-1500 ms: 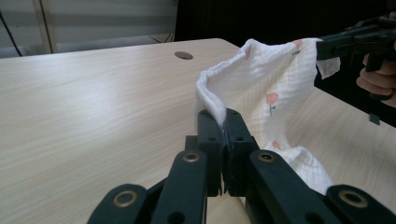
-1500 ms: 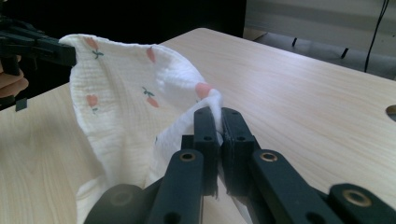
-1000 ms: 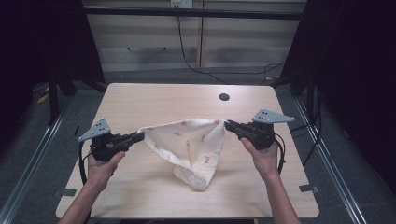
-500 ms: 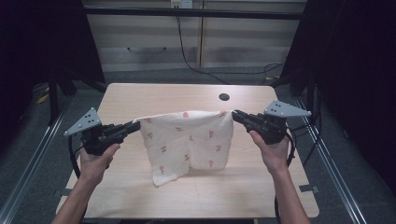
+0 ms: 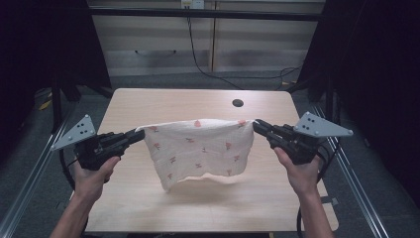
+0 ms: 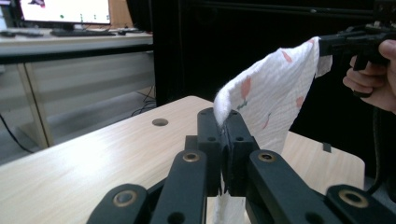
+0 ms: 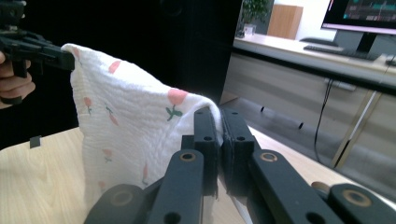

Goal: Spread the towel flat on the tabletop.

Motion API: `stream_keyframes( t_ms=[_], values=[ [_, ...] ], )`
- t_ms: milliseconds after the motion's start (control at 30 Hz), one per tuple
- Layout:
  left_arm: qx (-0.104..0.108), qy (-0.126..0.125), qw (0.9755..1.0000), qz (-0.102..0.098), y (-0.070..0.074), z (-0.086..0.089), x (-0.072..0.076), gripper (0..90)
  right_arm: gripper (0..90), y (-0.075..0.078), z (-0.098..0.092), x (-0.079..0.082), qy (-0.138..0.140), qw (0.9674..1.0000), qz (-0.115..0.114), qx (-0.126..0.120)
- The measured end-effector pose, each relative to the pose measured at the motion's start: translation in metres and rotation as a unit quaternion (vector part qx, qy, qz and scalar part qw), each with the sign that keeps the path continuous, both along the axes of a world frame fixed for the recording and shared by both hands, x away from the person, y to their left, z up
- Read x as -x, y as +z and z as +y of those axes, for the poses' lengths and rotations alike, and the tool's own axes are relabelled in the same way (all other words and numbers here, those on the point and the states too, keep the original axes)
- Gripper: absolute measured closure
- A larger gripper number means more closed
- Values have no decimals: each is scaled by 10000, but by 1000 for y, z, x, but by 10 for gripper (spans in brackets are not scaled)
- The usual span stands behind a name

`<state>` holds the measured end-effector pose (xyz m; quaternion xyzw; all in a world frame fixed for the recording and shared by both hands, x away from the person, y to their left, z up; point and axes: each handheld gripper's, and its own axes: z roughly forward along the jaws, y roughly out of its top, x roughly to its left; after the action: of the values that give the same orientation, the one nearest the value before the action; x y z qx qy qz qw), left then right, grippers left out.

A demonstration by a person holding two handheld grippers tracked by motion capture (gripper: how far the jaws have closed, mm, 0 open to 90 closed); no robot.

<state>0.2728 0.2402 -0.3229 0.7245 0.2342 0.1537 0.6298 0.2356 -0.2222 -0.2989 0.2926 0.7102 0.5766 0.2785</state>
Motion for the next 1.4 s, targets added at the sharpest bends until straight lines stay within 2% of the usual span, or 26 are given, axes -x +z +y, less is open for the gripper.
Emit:
stream_keyframes(
  t_ms=[167,233,300,467,533,667,767,867,967,1133,1267,1300,1400],
  values=[
    [-59,-93,9999,-36,8,-2,7,877,859,8,-3,21,-45,9999,-120,-13],
    [-256,18,9997,-22,5,-6,4,877,858,8,-4,24,-65,9999,-119,24],
    [-373,28,9993,73,-4,-11,-4,877,858,0,-5,20,-164,9998,-52,128],
    [-595,14,9971,469,-34,-23,-25,877,859,-35,-14,-6,-332,9980,503,212],
    [-705,18,9958,585,-46,-27,-33,877,859,-49,-18,-17,-361,9970,674,140],
    [-959,86,9920,818,-68,-34,-45,876,858,-72,-20,-35,-460,9942,946,223],
    [-1003,154,9903,951,-79,-35,-53,876,858,-87,-19,-46,-490,9915,1168,308],
    [-1030,260,9887,1053,-86,-34,-63,876,858,-96,-17,-56,-480,9896,1301,389],
    [-1089,427,9873,1075,-97,-35,-74,874,856,-105,-13,-66,-425,9885,1384,433],
    [-1116,638,9815,1421,-121,-37,-96,873,854,-123,-6,-83,-431,9849,1569,593],
    [-1247,722,9782,1498,-132,-42,-104,873,827,-136,-5,-102,-487,9810,1762,645],
    [-1225,729,9779,1530,-135,-43,-106,872,824,-139,-4,-106,-532,9800,1804,654],
    [-1267,849,9749,1621,-142,-45,-113,842,785,-147,-3,-117,-598,9769,1928,705]
  ],
)
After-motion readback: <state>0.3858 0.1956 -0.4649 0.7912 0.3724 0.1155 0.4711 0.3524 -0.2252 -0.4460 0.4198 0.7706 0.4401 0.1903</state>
